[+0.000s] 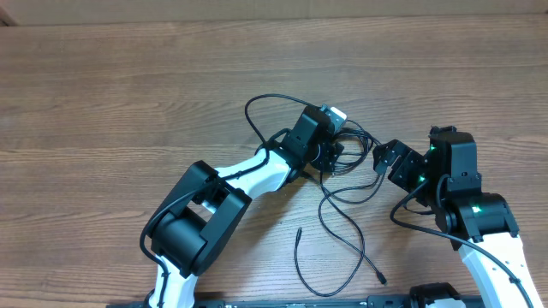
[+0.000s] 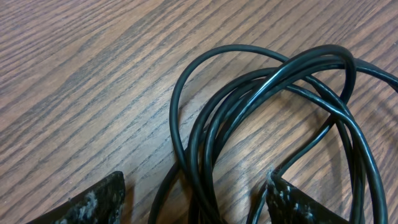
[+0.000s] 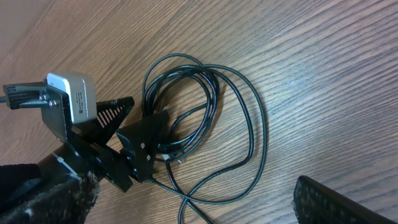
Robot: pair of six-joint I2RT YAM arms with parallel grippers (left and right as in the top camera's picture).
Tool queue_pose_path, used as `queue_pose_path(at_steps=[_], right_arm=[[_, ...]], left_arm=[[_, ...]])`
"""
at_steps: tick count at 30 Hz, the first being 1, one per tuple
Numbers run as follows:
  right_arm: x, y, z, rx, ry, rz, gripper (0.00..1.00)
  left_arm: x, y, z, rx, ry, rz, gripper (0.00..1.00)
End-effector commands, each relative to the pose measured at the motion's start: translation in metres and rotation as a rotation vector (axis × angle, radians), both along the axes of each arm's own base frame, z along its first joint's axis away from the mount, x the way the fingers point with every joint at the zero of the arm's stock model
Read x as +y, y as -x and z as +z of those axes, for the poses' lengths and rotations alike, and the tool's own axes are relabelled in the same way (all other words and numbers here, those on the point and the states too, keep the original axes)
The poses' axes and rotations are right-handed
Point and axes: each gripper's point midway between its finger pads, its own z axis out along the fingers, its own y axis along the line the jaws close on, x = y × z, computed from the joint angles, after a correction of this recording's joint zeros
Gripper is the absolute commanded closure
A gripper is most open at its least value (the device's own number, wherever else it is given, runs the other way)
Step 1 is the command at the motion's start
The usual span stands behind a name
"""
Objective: Untangle cables
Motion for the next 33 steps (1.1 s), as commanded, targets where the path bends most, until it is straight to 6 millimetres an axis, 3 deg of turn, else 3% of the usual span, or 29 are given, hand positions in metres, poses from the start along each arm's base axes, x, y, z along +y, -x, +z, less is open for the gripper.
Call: queue_pose_path(at_steps=[1,7,9,11,12,15,19,24,26,33], right_arm=[[0.000,-0.002,0.008,-0.029,-0.001,0.003,0.00],[0.000,-0.002,0.008,-0.032,0.002,0.005,0.00],[0.000,-0.003,0.009,-0.035,0.001,0.005,0.00],[0.000,-0.003,0.009,-0.036,0.003,0.008,0.00],[0.000,-0.003,0.009,-0.036,0.003,0.008,0.00],[0.000,-0.003,0.009,-0.038,0.011,0.018,0.00],[-0.001,-0.002,0.008,-0.037,0.022,0.026,0.00],[-0.001,0.000,0.006,-0.024,0.023,0.026,0.00],[-0.001,0.000,0.006,-0.022,0.023,0.026,0.00],[-0.001,0.001,0.005,-0.018,0.024,0.027,0.00]], left_arm=[[-0.002,-0.002,-0.013,-0.011,-0.027,-0.005,0.29],[-0.003,-0.005,-0.017,-0.019,-0.022,-0.004,0.38],[-0.004,-0.005,-0.016,-0.024,-0.017,-0.004,0.48],[-0.004,-0.006,-0.014,-0.026,-0.015,-0.004,0.74],[-0.005,-0.006,-0.012,-0.027,-0.010,0.000,0.94],[-0.007,-0.008,0.004,-0.040,0.022,0.014,0.96],[-0.010,-0.013,0.053,-0.111,0.084,0.015,0.96],[-0.006,-0.008,0.155,-0.252,0.205,0.016,0.96],[-0.002,-0.003,0.183,-0.287,0.237,0.016,0.96],[0.014,0.017,0.255,-0.381,0.320,0.011,0.96]])
